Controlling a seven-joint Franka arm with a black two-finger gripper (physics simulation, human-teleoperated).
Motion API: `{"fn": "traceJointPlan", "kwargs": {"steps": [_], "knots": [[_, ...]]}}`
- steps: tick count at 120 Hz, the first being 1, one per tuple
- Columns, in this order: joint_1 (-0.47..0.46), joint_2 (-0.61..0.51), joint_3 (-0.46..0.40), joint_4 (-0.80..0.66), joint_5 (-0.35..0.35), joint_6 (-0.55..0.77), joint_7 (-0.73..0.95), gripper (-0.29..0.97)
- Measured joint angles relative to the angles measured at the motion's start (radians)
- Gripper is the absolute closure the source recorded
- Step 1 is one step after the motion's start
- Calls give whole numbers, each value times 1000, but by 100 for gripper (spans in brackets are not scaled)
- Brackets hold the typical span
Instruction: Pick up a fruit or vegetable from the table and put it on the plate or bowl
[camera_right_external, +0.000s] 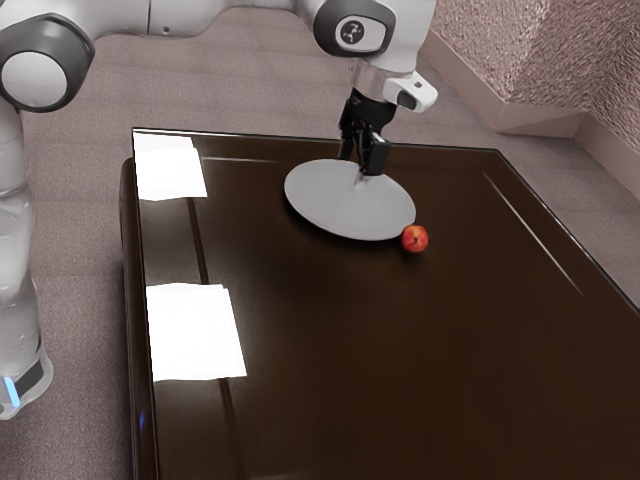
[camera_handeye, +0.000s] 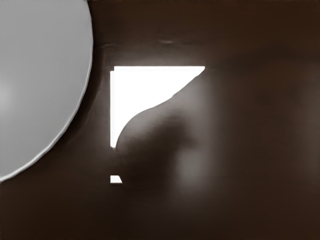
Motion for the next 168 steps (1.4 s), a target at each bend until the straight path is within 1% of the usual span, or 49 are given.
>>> {"fn": "traceJointPlan", "kwargs": {"steps": [2, 5, 11, 22, 34, 40, 47, 52, 60, 67, 78, 88, 112, 121, 135, 168], "knots": [[-17, 44, 17, 89, 4, -14, 4, 0], [-30, 88, 35, 182, 9, -33, 9, 0], [-11, 133, 53, 276, 16, -65, 19, 0], [37, 157, 64, 327, 24, -107, 35, 0], [35, 170, 63, 349, 27, -135, 50, 0], [29, 180, 57, 399, 27, -136, 57, 0], [25, 240, 48, 484, 25, -131, 79, 0], [29, 292, 46, 515, 13, -126, 103, 0], [33, 369, 47, 527, -2, -114, 165, 0], [32, 417, 45, 502, -10, -105, 227, 0], [25, 468, 37, 490, -18, -78, 330, 0], [30, 517, 38, 498, -20, -12, 418, 0], [36, 569, 42, 555, -17, 106, 618, 0], [63, 596, 43, 556, -16, 136, 687, 0], [94, 629, 42, 553, -17, 167, 785, 0], [95, 669, 0, 556, -24, 212, 962, 0]]}}
